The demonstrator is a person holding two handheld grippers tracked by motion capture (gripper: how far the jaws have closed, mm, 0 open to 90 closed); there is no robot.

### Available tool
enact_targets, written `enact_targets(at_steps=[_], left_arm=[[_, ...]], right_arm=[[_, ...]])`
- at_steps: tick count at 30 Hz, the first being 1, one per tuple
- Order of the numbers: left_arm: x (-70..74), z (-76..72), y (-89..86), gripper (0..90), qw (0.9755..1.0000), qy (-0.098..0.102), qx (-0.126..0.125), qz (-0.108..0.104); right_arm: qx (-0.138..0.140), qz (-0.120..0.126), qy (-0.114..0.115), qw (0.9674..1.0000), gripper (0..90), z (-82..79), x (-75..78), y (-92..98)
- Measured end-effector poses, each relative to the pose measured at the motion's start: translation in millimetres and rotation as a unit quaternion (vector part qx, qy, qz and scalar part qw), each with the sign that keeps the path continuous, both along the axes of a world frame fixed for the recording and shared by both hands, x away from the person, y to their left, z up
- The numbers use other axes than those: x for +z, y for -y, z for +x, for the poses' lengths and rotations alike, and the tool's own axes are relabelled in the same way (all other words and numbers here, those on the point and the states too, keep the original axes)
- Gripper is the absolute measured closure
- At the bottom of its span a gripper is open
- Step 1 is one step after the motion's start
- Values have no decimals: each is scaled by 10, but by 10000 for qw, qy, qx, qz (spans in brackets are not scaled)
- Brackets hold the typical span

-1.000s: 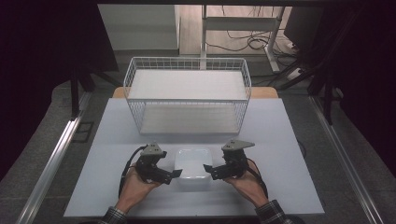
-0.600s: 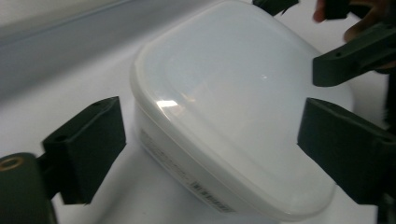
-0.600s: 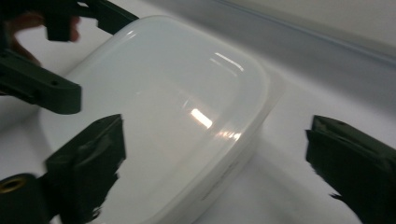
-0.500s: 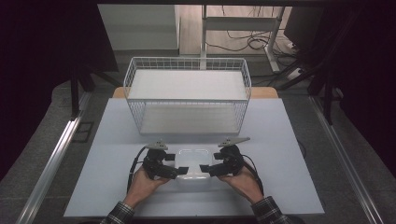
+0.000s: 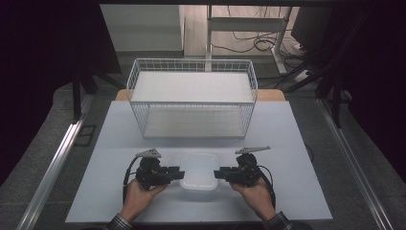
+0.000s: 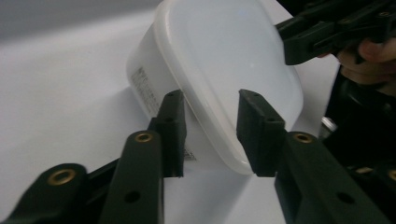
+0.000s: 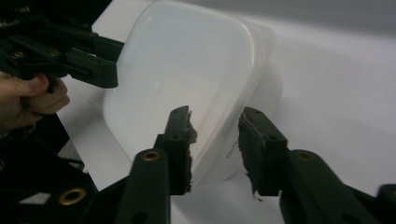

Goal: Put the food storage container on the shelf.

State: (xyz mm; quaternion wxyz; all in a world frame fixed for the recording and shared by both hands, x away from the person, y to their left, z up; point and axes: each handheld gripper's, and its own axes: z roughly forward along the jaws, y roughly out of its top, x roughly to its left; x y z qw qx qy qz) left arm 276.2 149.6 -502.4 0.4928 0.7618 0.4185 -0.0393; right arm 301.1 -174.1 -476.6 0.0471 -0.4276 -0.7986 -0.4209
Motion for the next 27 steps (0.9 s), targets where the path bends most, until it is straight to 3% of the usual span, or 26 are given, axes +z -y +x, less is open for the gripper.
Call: enact_targets(at_steps=[2, 4, 8, 12, 27], left_arm=[[9, -7, -39, 799, 9997, 53, 144, -175], [17, -13, -40, 802, 9996, 153, 180, -156], [11, -21, -34, 803, 9995, 162, 249, -133], [42, -32, -21, 802, 9990, 262, 358, -42], [390, 41, -22, 801, 9959, 682, 592, 36]], right_arm=[[-77, 88, 163, 9998, 789, -4, 27, 26], [-64, 6, 252, 9997, 790, -7, 25, 20], [-114, 16, 326, 9994, 790, -16, 20, 8], [-149, -60, 650, 9978, 790, -36, 57, -31], [-231, 92, 1167, 9929, 787, 78, 327, -67]])
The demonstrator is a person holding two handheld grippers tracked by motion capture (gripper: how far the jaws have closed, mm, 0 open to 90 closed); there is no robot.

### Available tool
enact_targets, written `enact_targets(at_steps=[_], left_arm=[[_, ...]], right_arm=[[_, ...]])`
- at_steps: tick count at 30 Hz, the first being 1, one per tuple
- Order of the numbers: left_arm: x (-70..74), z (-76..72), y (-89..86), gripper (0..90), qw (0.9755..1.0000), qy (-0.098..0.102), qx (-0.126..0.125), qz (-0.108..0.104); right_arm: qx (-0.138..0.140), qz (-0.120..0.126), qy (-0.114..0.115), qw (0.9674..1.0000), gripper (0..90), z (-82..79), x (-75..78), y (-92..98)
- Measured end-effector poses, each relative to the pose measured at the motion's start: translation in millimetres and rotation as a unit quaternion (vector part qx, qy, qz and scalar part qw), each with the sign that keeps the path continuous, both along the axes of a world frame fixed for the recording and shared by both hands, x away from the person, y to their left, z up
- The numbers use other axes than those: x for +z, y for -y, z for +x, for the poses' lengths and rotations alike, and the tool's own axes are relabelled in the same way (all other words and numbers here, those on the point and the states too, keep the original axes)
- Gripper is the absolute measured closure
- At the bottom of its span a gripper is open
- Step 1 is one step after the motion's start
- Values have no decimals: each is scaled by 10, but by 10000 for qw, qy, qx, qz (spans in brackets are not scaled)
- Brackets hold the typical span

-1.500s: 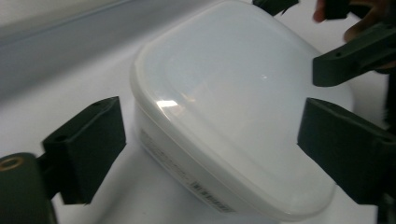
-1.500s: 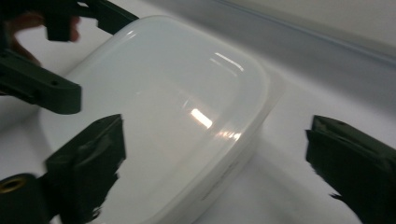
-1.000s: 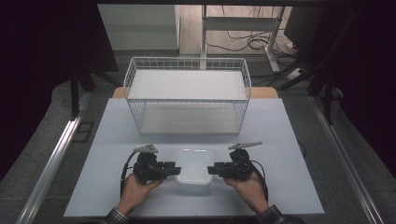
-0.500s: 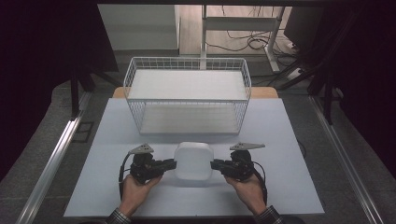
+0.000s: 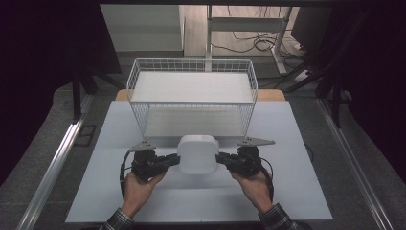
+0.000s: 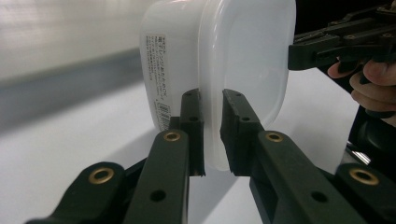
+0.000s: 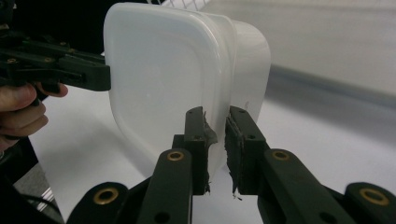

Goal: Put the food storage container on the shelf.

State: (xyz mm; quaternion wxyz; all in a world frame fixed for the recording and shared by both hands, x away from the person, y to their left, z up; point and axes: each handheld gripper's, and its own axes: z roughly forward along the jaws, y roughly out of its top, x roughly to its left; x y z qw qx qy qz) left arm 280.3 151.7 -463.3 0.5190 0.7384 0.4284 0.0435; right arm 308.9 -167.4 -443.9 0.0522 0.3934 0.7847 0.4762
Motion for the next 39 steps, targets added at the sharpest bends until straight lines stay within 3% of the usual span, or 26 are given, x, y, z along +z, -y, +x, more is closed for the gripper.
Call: enact_targets(at_steps=[11, 16, 29, 39], left_arm=[[372, 155, -56, 801, 9995, 321, 80, 13], [482, 204, -75, 801, 9992, 391, 109, -3], [905, 365, -157, 802, 9973, 692, 217, -76], [1254, 614, -263, 801, 9960, 845, 209, -181]], right_arm=[[0, 105, 407, 9991, 787, 167, 368, -61], [13, 130, 491, 9987, 787, 224, 480, -78], [5, 266, 877, 9958, 787, 420, 942, -177], [-37, 366, 1062, 9937, 787, 614, 1284, -261]])
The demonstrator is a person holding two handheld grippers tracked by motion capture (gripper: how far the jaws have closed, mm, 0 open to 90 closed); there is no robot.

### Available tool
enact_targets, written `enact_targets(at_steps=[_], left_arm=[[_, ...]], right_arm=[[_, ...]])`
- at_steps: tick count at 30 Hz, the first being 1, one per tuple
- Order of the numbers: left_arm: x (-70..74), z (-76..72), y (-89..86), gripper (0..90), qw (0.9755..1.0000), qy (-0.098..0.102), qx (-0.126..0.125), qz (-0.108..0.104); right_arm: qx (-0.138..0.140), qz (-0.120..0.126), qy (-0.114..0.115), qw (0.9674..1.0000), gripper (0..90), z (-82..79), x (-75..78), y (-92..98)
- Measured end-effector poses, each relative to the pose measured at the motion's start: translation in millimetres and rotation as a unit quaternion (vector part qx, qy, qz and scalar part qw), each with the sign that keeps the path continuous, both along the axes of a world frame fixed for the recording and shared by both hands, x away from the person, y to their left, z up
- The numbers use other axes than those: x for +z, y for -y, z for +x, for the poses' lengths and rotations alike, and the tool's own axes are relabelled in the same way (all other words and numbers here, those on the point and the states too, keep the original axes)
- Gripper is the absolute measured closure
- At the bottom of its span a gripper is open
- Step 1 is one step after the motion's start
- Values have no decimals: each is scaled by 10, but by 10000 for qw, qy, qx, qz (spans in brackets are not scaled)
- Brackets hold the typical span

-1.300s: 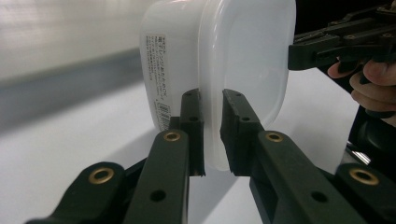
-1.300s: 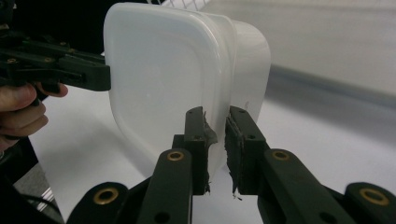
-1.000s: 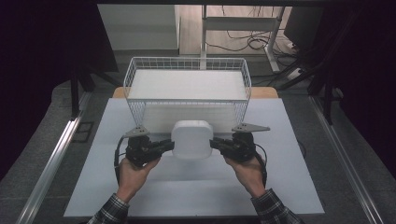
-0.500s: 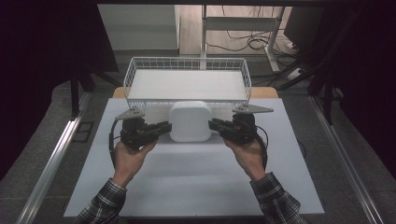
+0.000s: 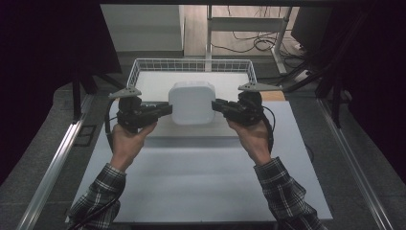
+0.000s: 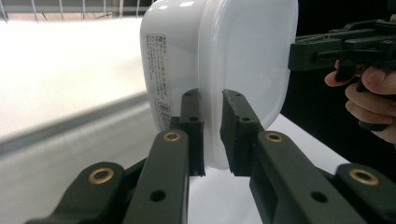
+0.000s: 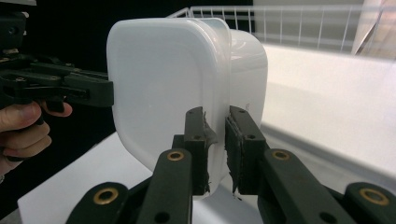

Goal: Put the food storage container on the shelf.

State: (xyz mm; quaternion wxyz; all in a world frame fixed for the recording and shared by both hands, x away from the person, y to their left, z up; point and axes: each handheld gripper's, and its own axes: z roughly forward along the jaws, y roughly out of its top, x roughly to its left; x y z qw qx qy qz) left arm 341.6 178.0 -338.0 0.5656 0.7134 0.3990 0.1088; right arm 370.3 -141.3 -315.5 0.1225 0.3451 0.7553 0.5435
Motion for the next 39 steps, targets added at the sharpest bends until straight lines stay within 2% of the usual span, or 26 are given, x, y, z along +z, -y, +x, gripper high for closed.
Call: enact_targets(at_steps=[6, 10, 16, 23, 32, 39], left_arm=[[128, 134, -29, 801, 10000, 21, -21, -67], [163, 292, -30, 800, 9999, -93, -23, -107], [157, 415, -16, 797, 9997, -206, -8, -123], [144, 513, -22, 788, 9993, -347, 23, -123], [158, 606, -21, 669, 9988, -422, 8, -251], [168, 696, 24, 601, 9989, -444, 59, -126]], right_arm=[[-46, 52, 28, 10000, 786, 123, 142, -27], [-126, 84, -28, 9999, 785, 257, 199, -41], [-195, 110, -168, 9996, 781, 416, 179, -37], [-230, 60, -309, 9992, 772, 511, 156, -61], [-283, 35, -363, 9989, 698, 593, 158, -127], [-376, -74, -314, 9988, 658, 652, 133, -177]])
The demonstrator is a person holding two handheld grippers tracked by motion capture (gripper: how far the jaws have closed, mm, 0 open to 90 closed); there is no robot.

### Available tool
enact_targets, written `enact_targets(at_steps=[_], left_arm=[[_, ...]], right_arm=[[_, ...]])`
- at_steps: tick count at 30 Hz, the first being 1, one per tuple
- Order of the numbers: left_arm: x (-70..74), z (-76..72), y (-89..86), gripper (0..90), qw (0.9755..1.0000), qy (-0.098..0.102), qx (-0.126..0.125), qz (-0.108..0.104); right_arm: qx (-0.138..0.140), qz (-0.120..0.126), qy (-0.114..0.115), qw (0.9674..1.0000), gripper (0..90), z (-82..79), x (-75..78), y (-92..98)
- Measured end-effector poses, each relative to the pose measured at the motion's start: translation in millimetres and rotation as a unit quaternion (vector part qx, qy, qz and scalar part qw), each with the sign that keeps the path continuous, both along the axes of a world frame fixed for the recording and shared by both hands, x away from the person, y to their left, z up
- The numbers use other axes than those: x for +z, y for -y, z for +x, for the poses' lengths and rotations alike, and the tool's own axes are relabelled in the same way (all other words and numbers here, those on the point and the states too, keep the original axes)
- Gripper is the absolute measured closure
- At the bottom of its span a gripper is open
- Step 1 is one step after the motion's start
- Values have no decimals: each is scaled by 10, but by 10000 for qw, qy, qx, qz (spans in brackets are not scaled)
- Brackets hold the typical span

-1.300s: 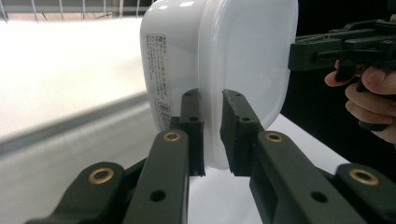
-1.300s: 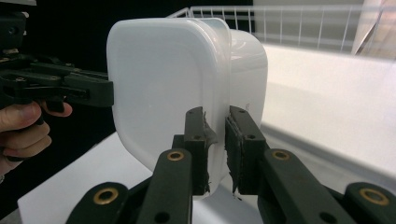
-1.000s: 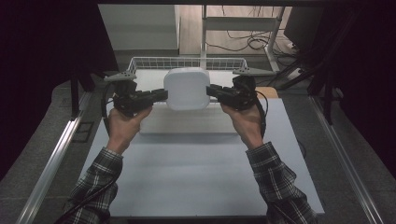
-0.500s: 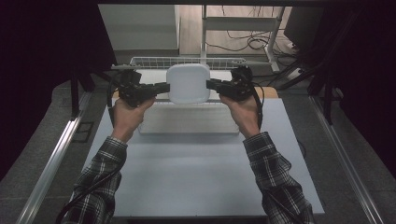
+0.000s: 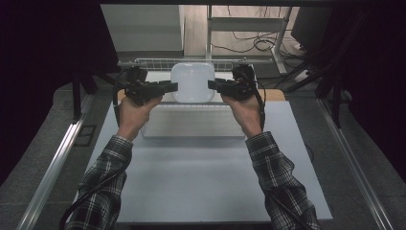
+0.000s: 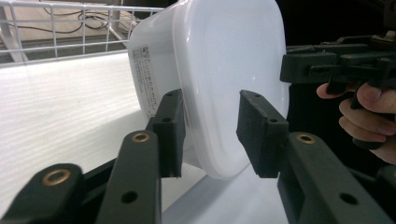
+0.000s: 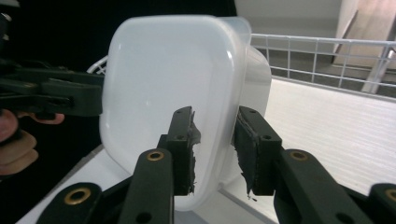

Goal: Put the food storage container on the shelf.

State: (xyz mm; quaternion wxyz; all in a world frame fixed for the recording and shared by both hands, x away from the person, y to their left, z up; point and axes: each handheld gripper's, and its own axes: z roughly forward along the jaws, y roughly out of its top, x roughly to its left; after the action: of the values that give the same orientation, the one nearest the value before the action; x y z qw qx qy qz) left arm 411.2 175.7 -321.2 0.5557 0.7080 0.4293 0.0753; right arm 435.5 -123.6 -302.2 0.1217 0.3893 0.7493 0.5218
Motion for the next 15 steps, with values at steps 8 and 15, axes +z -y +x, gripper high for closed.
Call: enact_targets(at_steps=[8, 15], left_arm=[[-16, 83, 64, 590, 9997, -77, 79, 233], [-45, 122, 91, 573, 9996, -140, 90, 210]], right_arm=[[-55, 19, -80, 10000, 609, 89, -16, 4], [-107, -74, -48, 9999, 571, 156, -5, -12]])
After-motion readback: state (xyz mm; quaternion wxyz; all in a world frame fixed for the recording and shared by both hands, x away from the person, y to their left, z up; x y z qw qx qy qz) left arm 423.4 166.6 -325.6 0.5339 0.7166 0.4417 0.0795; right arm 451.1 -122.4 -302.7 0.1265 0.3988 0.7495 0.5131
